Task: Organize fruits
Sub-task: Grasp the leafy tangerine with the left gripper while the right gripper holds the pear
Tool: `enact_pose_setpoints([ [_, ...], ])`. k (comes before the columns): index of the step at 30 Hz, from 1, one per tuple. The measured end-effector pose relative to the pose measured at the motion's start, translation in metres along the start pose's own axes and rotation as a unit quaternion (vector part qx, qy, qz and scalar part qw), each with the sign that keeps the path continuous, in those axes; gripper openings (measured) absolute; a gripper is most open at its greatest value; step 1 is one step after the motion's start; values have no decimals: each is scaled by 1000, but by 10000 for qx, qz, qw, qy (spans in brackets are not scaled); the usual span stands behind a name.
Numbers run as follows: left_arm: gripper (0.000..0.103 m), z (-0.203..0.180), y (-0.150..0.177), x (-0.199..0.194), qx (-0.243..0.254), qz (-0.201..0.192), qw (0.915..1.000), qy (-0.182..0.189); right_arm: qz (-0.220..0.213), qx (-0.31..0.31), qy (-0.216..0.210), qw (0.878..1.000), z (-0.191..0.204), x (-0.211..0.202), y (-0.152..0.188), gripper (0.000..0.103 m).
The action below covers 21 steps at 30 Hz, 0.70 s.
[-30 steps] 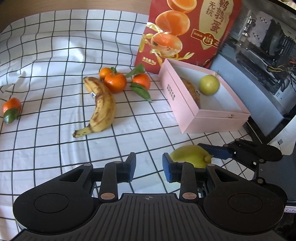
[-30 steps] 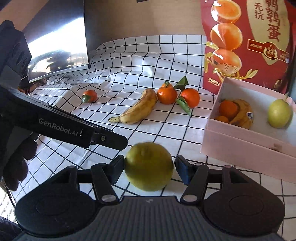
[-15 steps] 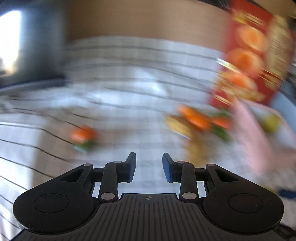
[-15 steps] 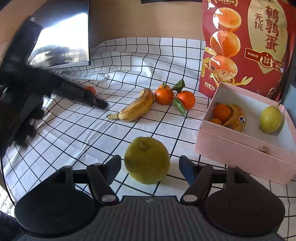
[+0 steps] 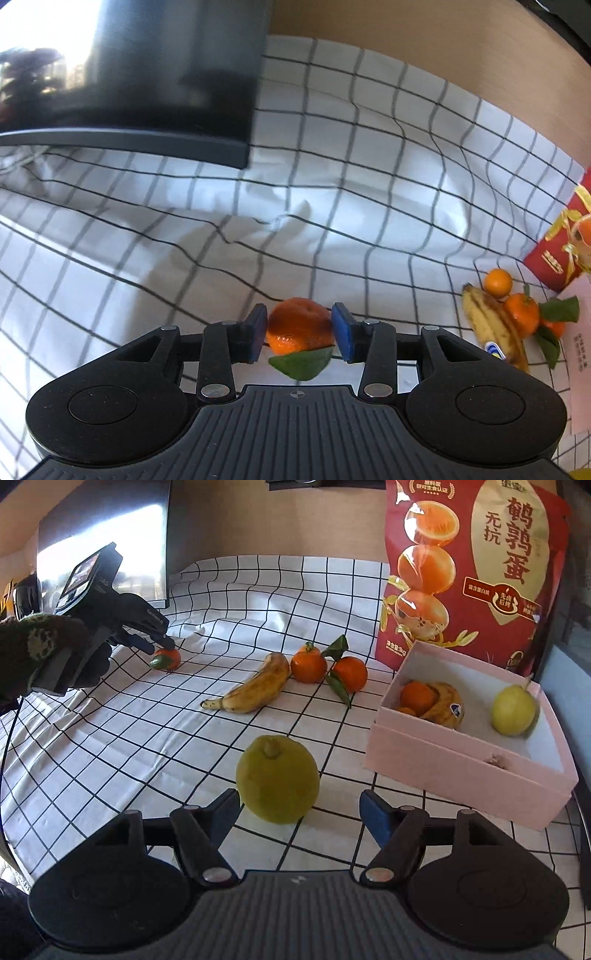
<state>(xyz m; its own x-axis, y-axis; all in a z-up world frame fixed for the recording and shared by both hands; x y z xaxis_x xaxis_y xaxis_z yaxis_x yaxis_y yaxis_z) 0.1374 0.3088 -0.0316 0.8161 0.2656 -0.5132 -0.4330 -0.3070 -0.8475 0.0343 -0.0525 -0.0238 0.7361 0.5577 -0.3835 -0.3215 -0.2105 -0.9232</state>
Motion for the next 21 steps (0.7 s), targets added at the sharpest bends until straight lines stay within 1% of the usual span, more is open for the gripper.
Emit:
enact_pose_setpoints([
  [3, 49, -6, 3, 6, 216, 47, 9997, -126, 20, 16, -3, 10000, 1, 1, 2, 72],
  [5, 50, -6, 6, 9, 265, 72, 9995, -164, 26, 4, -21, 10000, 3, 0, 3, 72],
  [8, 50, -5, 6, 7, 292, 81, 9995, -131, 32, -53, -45, 10000, 6, -1, 5, 72],
  [11, 49, -8, 9, -3, 360, 92, 9993, -106, 70, -98, -50, 9999, 7, -1, 7, 72],
  [13, 49, -16, 14, -14, 434, 126, 9990, 34, 77, -132, -61, 9999, 7, -2, 8, 72],
  [17, 49, -41, 31, -42, 629, 218, 9968, 438, 66, -136, -58, 9999, 5, -5, 8, 72],
  [21, 49, -77, 50, -82, 699, 308, 9915, 1051, 69, -124, -84, 9999, 5, -5, 7, 72],
])
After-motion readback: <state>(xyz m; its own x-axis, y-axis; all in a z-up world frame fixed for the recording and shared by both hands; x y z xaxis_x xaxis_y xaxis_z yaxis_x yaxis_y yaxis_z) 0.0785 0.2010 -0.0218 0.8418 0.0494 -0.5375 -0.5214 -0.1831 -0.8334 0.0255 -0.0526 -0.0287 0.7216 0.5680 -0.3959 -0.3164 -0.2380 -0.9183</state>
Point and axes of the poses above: each gripper's, at about its wrist camera, not at the fingertips, and x roughly the way its jaws point, z to its left, y to its underside, the point moved 10 cm from there along x, roughly the way its jaws point, and after that the axes turned 15 degrees about -z, right-handed, at the moved point
